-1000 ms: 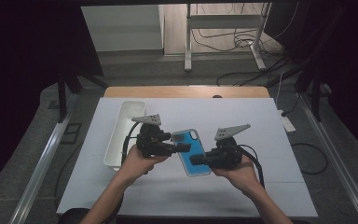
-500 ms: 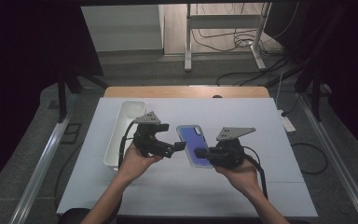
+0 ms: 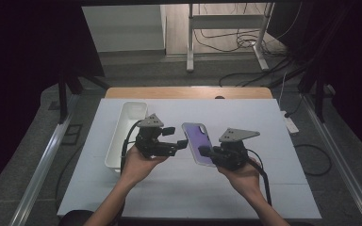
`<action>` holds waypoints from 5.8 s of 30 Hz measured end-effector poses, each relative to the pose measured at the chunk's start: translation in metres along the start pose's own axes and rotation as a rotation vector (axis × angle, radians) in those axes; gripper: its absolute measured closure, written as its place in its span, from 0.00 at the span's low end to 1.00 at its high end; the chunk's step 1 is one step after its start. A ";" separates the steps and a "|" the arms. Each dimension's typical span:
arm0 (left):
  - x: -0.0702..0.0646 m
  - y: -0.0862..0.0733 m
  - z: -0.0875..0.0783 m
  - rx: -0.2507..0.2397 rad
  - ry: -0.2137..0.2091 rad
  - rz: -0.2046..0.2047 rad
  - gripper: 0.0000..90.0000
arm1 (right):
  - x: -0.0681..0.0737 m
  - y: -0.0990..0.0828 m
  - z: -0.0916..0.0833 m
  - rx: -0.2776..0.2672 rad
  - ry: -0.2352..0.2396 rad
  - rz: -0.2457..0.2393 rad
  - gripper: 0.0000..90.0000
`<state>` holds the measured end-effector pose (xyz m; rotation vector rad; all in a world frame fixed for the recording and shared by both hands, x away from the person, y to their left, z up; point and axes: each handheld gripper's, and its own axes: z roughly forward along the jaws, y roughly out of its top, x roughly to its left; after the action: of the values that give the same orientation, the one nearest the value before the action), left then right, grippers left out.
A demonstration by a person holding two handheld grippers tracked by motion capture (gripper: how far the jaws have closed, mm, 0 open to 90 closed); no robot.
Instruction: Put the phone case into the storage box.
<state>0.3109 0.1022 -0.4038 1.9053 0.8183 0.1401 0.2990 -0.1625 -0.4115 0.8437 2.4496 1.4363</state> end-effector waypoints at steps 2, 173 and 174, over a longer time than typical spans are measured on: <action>-0.002 0.000 0.000 -0.012 -0.022 -0.009 0.48 | 0.001 0.000 0.000 -0.004 -0.003 0.001 0.95; 0.118 0.004 -0.103 -0.036 0.460 -0.247 0.98 | -0.039 -0.109 -0.121 0.187 -0.363 0.178 0.00; 0.118 0.004 -0.103 -0.036 0.460 -0.247 0.98 | -0.039 -0.109 -0.121 0.187 -0.363 0.178 0.00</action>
<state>0.3582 0.2502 -0.3812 1.7428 1.3414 0.4488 0.2392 -0.3147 -0.4459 1.2662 2.2967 1.0002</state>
